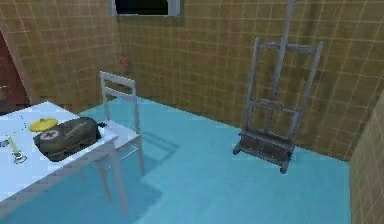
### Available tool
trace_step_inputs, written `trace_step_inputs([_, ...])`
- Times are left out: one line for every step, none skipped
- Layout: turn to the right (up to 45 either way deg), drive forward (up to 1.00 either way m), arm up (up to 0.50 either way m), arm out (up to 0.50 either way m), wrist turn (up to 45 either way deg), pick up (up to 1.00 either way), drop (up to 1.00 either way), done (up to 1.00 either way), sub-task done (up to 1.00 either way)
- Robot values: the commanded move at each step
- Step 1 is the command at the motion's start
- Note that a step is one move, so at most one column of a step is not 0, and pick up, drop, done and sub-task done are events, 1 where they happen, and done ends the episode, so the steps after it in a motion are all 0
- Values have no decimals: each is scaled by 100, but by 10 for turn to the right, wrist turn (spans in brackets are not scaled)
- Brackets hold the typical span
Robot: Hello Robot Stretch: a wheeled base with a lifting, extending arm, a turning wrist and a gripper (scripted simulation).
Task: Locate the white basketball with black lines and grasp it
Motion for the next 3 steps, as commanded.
trace_step_inputs([0, 100, 0, 0, 0, 0, 0, 0, 0])
trace_step_inputs([0, 80, 0, 0, 0, 0, 0, 0, 0])
trace_step_inputs([-450, 0, 0, 0, 0, 0, 0, 0, 0])
